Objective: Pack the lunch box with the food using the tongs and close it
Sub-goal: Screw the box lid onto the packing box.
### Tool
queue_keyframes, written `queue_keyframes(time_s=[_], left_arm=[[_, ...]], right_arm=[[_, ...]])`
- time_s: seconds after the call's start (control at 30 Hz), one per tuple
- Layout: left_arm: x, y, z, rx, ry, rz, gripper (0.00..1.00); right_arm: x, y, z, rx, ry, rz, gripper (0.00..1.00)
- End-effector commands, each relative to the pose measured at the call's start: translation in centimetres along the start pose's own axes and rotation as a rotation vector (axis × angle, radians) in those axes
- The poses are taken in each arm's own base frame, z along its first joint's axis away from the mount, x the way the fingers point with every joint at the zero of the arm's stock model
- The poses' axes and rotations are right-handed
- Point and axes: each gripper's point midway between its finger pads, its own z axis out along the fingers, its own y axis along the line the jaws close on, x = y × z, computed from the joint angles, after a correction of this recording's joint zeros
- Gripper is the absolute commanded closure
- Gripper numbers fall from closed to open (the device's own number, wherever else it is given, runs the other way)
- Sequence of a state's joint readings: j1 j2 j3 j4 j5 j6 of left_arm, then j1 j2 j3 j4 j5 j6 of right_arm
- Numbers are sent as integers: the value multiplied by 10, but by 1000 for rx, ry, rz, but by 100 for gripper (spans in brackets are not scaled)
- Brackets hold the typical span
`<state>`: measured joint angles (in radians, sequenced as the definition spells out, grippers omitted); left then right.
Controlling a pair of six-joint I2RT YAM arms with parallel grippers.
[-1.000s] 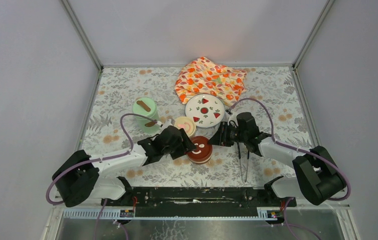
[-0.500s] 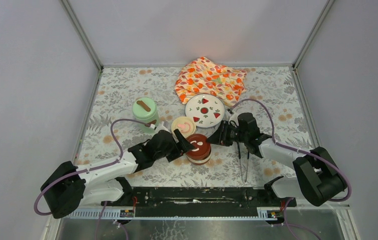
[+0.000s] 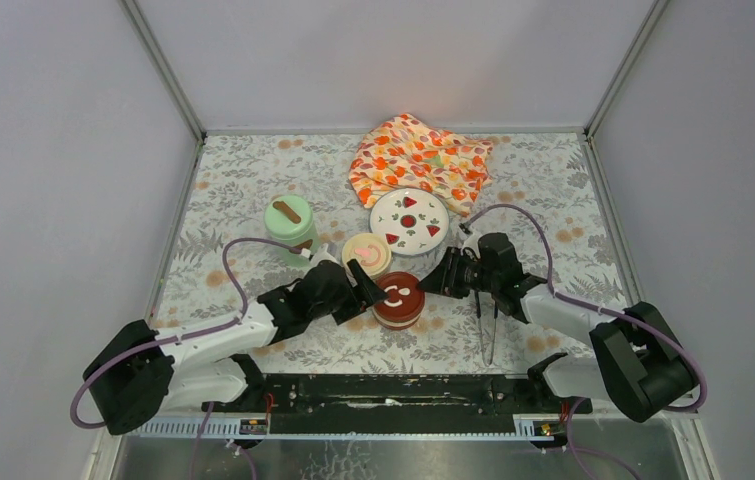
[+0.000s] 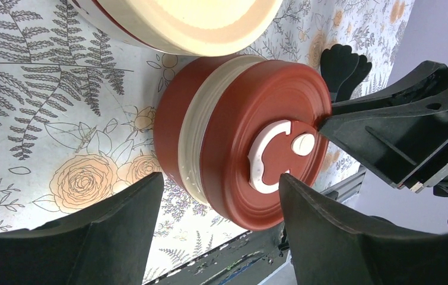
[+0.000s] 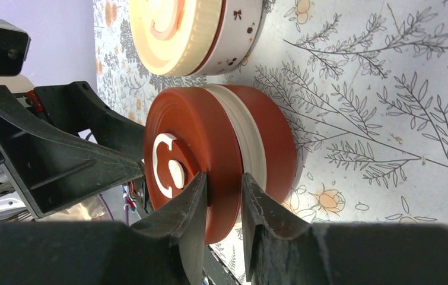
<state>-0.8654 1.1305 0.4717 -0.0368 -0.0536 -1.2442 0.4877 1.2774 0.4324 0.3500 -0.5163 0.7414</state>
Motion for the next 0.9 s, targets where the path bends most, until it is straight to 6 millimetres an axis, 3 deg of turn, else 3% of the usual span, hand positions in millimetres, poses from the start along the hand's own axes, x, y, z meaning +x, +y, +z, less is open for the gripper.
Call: queue_keyframes(time_s=[0.0, 0.87], left_arm=[[-8, -16, 1, 42, -35, 9, 22], [-5, -15, 10, 19, -13, 16, 36]], right_arm=[[-7, 7, -2, -38, -46, -37, 81], [3, 1, 5, -78, -18, -43, 79]])
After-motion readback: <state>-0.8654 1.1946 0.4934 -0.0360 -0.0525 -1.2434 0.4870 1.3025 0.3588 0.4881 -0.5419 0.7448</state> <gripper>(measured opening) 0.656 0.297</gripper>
